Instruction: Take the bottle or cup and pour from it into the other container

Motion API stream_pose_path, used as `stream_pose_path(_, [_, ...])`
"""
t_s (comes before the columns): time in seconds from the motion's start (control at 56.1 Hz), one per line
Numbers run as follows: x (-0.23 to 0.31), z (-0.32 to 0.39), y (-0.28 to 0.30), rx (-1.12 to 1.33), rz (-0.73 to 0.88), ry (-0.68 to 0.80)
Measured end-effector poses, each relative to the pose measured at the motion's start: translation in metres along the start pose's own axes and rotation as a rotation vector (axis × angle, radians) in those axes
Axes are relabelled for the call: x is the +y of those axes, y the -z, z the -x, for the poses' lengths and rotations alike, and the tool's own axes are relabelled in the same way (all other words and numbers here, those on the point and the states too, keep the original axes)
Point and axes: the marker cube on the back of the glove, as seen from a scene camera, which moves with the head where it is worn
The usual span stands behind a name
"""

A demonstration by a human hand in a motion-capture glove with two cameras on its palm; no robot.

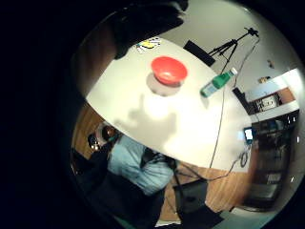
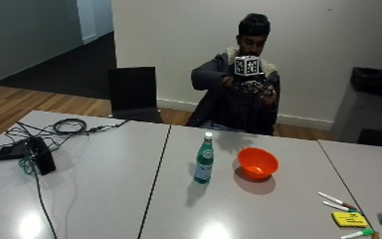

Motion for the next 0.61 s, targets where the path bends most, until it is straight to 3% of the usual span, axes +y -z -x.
stream_pose_path(0.232, [0.01,-0.025,0.002,0.005,0.018,-0.046])
stream_pose_path(0.303, [0.021,-0.047,0.0,0.006,0.006,-0.134])
stream_pose_path(0.374, [0.018,-0.084,-0.006,-0.019,-0.055,-0.368])
stream_pose_path(0.481, [0.012,-0.162,-0.013,-0.091,0.043,-0.337])
stream_pose_path(0.517, [0.005,-0.186,-0.02,-0.105,0.003,-0.374])
stream_pose_path(0.606, [-0.027,-0.25,-0.048,-0.128,-0.307,-0.518])
